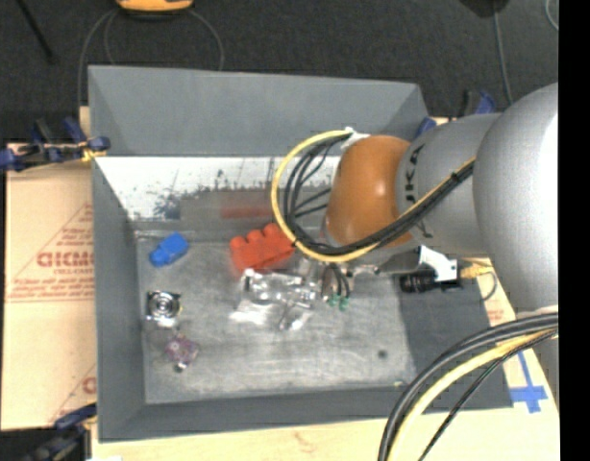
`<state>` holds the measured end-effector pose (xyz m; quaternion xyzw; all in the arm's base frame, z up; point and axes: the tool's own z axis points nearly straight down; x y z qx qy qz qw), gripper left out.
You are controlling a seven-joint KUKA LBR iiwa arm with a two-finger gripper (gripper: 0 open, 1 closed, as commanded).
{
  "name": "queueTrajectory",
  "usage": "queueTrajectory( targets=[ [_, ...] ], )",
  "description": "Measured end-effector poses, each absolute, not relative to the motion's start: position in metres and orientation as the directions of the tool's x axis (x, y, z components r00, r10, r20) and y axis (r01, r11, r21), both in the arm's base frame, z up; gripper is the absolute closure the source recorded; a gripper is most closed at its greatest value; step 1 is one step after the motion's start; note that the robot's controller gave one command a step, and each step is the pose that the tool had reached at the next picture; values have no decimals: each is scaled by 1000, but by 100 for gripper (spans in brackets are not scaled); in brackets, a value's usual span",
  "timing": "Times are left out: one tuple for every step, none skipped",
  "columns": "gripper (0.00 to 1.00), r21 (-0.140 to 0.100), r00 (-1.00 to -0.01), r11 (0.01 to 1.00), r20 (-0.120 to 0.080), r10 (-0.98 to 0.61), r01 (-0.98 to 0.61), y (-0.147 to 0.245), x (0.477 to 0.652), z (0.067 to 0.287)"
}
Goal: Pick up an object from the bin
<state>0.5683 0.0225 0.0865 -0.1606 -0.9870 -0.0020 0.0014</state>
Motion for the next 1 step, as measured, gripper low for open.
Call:
queueTrajectory(
  targets=[
    [100,4,-947,947,-7,322,322,26,580,201]
  ],
)
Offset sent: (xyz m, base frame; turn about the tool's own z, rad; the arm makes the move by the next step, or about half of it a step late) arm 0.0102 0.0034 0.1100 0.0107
